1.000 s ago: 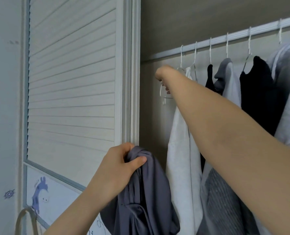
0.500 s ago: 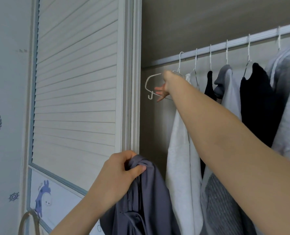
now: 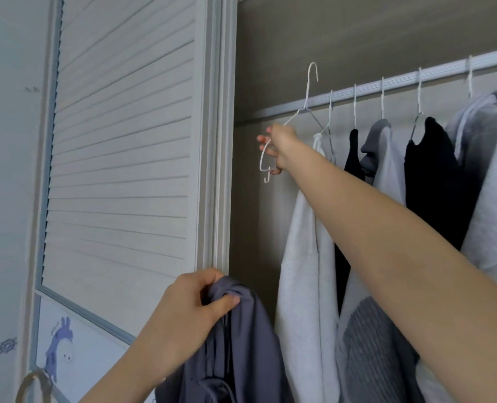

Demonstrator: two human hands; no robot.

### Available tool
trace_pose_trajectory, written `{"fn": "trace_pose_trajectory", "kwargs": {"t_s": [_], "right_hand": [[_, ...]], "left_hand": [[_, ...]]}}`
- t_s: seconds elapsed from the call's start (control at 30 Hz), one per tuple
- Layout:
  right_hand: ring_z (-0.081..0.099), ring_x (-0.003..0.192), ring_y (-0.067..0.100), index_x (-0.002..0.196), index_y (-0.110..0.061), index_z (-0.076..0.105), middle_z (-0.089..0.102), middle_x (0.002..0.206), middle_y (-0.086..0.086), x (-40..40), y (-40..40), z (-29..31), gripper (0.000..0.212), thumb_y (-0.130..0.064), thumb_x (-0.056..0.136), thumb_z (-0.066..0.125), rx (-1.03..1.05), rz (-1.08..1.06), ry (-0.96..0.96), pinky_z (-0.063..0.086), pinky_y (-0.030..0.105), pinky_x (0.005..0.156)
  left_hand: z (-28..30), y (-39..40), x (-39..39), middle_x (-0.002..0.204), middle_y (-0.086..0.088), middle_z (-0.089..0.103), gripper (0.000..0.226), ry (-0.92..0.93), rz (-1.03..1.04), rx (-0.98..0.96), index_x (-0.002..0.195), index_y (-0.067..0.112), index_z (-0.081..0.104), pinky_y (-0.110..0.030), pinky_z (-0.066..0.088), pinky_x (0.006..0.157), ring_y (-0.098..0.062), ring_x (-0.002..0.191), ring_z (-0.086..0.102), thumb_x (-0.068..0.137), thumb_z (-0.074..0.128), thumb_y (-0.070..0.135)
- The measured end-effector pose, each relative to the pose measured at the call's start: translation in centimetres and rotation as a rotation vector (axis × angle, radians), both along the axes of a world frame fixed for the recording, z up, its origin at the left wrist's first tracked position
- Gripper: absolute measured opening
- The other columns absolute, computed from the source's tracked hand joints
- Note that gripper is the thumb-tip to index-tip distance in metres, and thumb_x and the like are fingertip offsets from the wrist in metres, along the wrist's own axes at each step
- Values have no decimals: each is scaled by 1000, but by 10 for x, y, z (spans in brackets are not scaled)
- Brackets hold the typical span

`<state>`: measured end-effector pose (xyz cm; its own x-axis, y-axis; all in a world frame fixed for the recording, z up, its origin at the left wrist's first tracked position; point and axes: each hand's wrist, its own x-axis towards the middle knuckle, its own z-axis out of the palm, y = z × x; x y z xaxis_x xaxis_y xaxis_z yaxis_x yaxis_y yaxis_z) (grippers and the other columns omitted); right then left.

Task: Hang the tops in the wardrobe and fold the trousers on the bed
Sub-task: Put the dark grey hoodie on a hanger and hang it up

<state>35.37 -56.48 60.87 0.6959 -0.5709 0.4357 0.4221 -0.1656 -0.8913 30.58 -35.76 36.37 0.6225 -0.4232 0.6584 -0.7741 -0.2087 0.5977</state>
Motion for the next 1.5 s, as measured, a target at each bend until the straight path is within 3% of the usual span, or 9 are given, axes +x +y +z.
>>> {"fn": "trace_pose_trajectory", "kwargs": {"t_s": [0.2, 0.33, 0.5, 0.63, 0.77, 0.87, 0.97, 1.2, 1.5], "right_hand": [[61, 81, 15, 98, -24, 51, 62, 81, -2, -66, 40, -51, 17, -27, 99, 34, -48, 249, -28, 30, 70, 97], [68, 92, 16, 98, -21, 54, 68, 85, -1, -139, 47, -113, 21, -22, 100, 33, -189, 240, 10, 38, 61, 94], [69, 81, 20, 113, -20, 56, 63, 66, 1, -239, 25, -193, 28, -24, 102, 30, -126, 310, 69, 48, 51, 78], [62, 68, 23, 122, -25, 56, 55, 61, 7, -310, -2, -242, 33, -38, 102, 34, 17, 455, 101, 46, 64, 85], [43, 55, 21, 124, -26, 58, 41, 56, 7, -357, -34, -287, 36, -40, 98, 38, 195, 593, 74, 46, 44, 67], [34, 50, 18, 124, -26, 59, 32, 52, 5, -385, -60, -319, 39, -43, 96, 37, 274, 634, 126, 37, 36, 61], [34, 49, 18, 128, -27, 56, 34, 52, 4, -407, -82, -351, 45, -52, 91, 49, 236, 700, 190, 36, 36, 62], [38, 49, 17, 132, -17, 52, 40, 56, 7, -425, -89, -389, 51, -46, 90, 57, 157, 907, 309, 44, 36, 65], [46, 55, 15, 135, -11, 50, 49, 61, 4, -400, -84, -405, 44, -34, 99, 44, 19, 935, 414, 44, 35, 61]], "left_hand": [[8, -1, -12, 72, 3, 70, 13, 94, 19, -33, 75, 22, 70, -25, 47, 67, -8, 70, 64, 86, 71, 15], [13, -5, -27, 80, -5, 72, 8, 223, 14, -114, 83, 13, 72, -23, 50, 68, -16, 76, 65, 88, 67, 9], [8, -15, -42, 94, -18, 70, 8, 325, 53, -123, 92, 3, 70, -40, 52, 84, -26, 84, 64, 91, 63, 8], [-1, -32, -52, 93, -15, 69, 11, 361, 95, -55, 94, 4, 70, -41, 51, 82, -28, 88, 63, 92, 63, 13], [-15, -45, -67, 84, -8, 65, 9, 510, 62, -3, 92, 9, 68, -27, 43, 59, -22, 77, 59, 93, 62, 15], [-24, -48, -75, 91, -13, 67, 14, 671, -15, -16, 98, 2, 68, -27, 50, 65, -26, 82, 62, 86, 60, -1], [-41, -47, -78, 83, -13, 62, 21, 540, 60, 105, 86, 2, 64, -29, 47, 65, -27, 78, 57, 79, 53, -14], [-73, -35, -67, 86, -23, 66, 13, 317, 450, 307, 81, -3, 69, -43, 48, 80, -38, 91, 61, 84, 66, 9], [-72, -11, -66, 83, -3, 76, 33, 487, 93, 264, 76, 22, 79, -33, 53, 79, -21, 80, 69, 91, 58, 1]]}}
